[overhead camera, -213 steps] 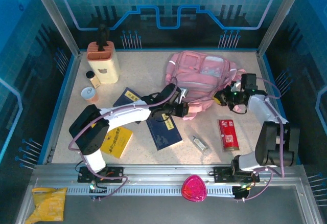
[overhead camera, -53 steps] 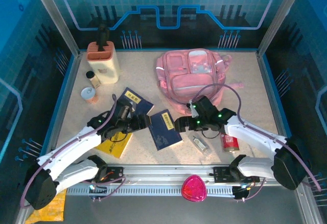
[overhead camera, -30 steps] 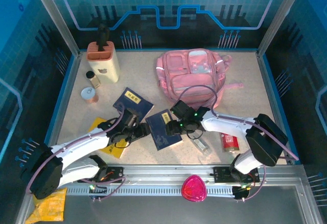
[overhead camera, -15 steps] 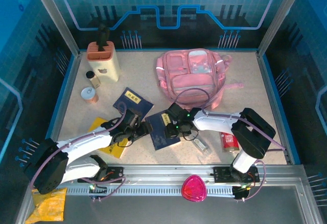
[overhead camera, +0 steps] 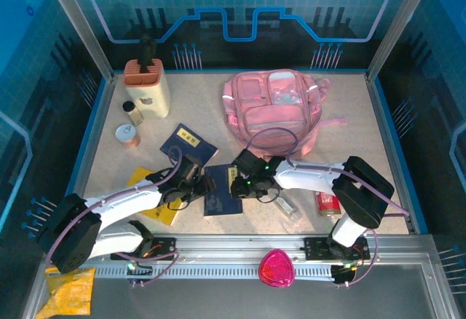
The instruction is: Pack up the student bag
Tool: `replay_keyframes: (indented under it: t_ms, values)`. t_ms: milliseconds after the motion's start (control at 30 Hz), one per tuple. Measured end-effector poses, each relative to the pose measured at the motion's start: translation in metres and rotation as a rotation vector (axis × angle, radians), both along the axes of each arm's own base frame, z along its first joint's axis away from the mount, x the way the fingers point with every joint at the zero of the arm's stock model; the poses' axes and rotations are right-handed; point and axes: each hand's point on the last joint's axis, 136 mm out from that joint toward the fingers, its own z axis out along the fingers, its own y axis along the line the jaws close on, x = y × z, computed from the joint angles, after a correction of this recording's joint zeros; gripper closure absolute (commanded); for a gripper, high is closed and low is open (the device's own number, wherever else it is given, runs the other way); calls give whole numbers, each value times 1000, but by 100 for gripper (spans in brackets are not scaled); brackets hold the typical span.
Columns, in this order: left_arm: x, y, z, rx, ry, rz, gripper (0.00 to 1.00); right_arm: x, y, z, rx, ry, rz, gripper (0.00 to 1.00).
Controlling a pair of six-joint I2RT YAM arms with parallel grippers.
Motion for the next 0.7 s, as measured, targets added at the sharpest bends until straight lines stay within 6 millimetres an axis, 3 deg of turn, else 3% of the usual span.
replay_keyframes:
  t_ms: [233,700]
  values:
    - [-1,0,-6,23,23,-18,51,2,5,-14,4,31,-14,51]
    - [0,-7,-6,15,32,-51,52,7,17,-3,44,31,-5,50]
